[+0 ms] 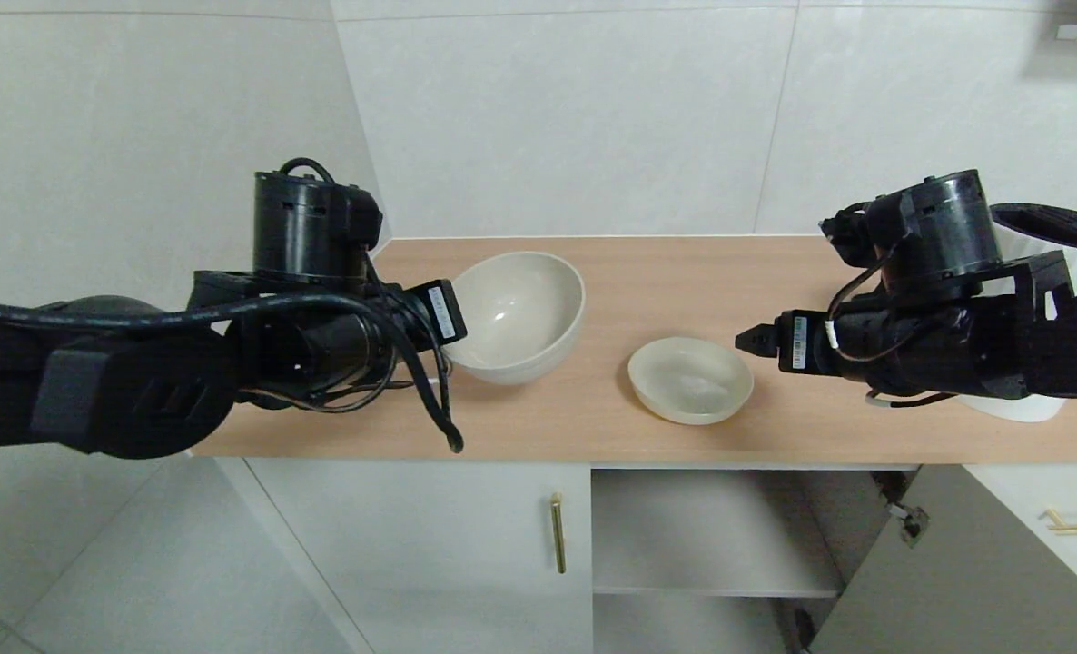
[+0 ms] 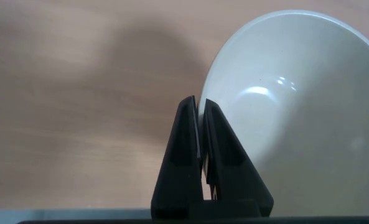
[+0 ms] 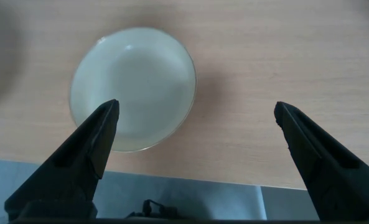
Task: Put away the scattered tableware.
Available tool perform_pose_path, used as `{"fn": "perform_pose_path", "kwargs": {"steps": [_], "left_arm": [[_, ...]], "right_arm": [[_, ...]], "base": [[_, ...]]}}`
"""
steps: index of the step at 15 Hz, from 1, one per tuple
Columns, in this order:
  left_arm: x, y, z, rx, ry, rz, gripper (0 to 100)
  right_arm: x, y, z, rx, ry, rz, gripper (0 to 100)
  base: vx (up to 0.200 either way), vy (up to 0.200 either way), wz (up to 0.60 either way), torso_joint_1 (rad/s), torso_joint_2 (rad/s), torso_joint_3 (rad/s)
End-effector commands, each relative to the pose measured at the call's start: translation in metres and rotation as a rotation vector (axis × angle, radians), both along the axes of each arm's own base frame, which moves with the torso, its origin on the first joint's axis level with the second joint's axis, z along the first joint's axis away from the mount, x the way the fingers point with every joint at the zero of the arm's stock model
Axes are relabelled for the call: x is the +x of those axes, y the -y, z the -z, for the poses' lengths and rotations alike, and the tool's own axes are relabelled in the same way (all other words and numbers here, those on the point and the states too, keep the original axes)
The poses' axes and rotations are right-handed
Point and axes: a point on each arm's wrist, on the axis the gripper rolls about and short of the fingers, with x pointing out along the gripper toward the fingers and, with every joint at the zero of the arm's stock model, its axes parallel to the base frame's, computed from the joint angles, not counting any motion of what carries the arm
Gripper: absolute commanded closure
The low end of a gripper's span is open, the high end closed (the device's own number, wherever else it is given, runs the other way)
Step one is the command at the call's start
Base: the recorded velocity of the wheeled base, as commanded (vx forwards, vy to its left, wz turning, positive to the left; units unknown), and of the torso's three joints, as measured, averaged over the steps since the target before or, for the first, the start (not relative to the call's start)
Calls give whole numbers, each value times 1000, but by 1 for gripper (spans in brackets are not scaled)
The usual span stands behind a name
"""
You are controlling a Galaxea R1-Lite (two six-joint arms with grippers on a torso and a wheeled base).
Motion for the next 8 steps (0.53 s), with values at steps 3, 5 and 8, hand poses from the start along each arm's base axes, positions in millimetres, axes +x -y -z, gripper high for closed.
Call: {"fn": "perform_pose_path", "kwargs": {"steps": [3,5,8], "left_arm": [[-19,-3,-18,-24,47,21,100],[-18,-2,-16,-22,43,22,100],[-16,0,-13,-17,32,23,100]], "right_arm": [[19,-10,31,-49,-77,9,0],[24,-12,38,-66,-89,22,0],[36,-19,53,-74,-90,38,0]], "base": [[0,0,0,0,0,0],[0,0,0,0,0,0],[0,0,0,0,0,0]]}}
